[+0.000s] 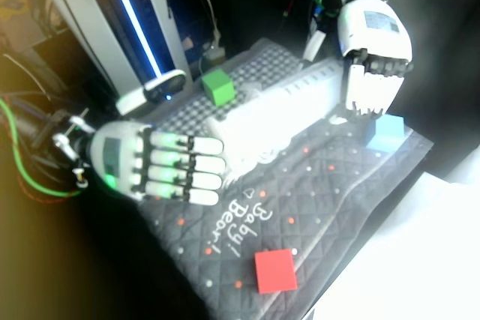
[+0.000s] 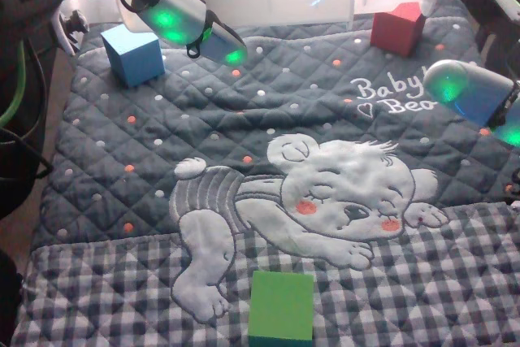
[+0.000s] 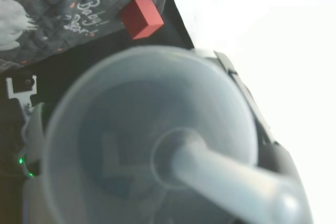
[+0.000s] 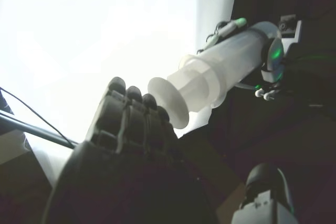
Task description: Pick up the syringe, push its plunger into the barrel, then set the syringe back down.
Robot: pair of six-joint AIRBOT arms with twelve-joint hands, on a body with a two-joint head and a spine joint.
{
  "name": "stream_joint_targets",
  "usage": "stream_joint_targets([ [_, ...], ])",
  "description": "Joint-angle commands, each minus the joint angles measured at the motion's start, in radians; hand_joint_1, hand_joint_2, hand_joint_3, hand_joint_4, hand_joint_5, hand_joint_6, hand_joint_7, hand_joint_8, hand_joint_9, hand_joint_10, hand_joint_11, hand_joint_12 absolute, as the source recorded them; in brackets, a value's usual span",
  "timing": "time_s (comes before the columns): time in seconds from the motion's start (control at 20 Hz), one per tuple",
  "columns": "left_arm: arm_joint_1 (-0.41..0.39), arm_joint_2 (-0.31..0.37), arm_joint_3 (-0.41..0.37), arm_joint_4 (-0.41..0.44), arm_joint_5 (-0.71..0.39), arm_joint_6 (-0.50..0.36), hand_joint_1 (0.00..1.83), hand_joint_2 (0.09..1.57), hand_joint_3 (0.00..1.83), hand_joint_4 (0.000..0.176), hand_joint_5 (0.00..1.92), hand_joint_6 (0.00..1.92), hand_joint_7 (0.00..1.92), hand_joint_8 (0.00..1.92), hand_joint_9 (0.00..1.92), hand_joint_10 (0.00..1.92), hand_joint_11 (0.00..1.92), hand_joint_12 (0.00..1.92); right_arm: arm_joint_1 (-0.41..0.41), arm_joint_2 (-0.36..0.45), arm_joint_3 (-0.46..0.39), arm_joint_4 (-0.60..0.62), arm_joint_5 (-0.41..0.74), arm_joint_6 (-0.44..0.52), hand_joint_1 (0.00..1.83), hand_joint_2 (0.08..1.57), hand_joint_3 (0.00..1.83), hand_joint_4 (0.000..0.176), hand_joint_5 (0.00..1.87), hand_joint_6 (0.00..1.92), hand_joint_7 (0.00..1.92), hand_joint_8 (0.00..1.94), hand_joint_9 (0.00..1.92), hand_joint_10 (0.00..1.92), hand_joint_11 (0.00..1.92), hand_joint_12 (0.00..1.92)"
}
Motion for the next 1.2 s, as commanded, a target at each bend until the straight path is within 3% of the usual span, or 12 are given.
stream_joint_targets([
  [0.0,-0.026,-0.012,-0.005,-0.029,-0.116,-0.011,1.32,1.21,0.06,0.000,1.24,1.92,1.45,1.92,1.52,1.92,1.45,1.92,0.015,-0.004,0.001,-0.052,0.104,0.007,0.03,0.92,0.00,0.000,0.00,0.00,0.00,0.00,0.00,0.00,0.00,0.00],
  [0.2,-0.028,-0.019,0.005,-0.034,-0.116,-0.009,1.28,1.23,0.06,0.000,1.20,1.92,1.46,1.92,1.54,1.92,1.55,1.92,0.023,-0.008,0.003,-0.064,0.096,0.007,0.03,0.93,0.00,0.000,0.00,0.00,0.00,0.00,0.00,0.00,0.01,0.00],
  [0.25,-0.029,-0.023,0.009,-0.036,-0.113,-0.007,1.26,1.23,0.05,0.000,1.21,1.92,1.47,1.92,1.52,1.92,1.42,1.92,0.025,-0.009,0.003,-0.067,0.094,0.007,0.03,0.93,0.00,0.000,0.00,0.00,0.00,0.00,0.00,0.00,0.01,0.00],
  [0.4,-0.032,-0.026,0.009,-0.033,-0.111,0.001,1.24,1.25,0.06,0.000,1.21,1.92,1.49,1.92,1.54,1.92,1.49,1.92,0.033,-0.013,0.006,-0.076,0.088,0.007,0.06,0.92,0.00,0.000,0.00,0.00,0.00,0.00,0.00,0.00,0.01,0.00],
  [0.45,-0.033,-0.026,0.008,-0.033,-0.111,0.004,1.25,1.24,0.05,0.000,1.21,1.92,1.48,1.92,1.54,1.92,1.53,1.92,0.034,-0.013,0.006,-0.078,0.088,0.007,0.07,0.93,0.00,0.000,0.00,0.00,0.00,0.00,0.00,0.00,0.01,0.00],
  [0.55,-0.037,-0.029,0.008,-0.033,-0.109,0.009,1.27,1.23,0.04,0.000,1.17,1.92,1.44,1.92,1.50,1.92,1.43,1.92,0.043,-0.015,0.006,-0.089,0.084,0.009,0.05,0.93,0.00,0.000,0.00,0.00,0.00,0.00,0.00,0.00,0.01,0.00],
  [0.6,-0.038,-0.029,0.008,-0.033,-0.108,0.009,1.29,1.23,0.04,0.000,1.21,1.92,1.47,1.92,1.54,1.92,1.52,1.92,0.048,-0.017,0.007,-0.094,0.083,0.010,0.06,0.94,0.01,0.000,0.00,0.00,0.00,0.00,0.00,0.00,0.01,0.00],
  [1.15,-0.056,-0.043,0.009,-0.021,-0.099,0.011,1.35,1.20,0.04,0.000,1.25,1.92,1.41,1.92,1.50,1.92,1.51,1.92,0.071,-0.028,0.011,-0.116,0.064,0.010,0.12,0.87,0.00,0.000,0.00,0.00,0.00,0.00,0.00,0.00,0.01,0.00],
])
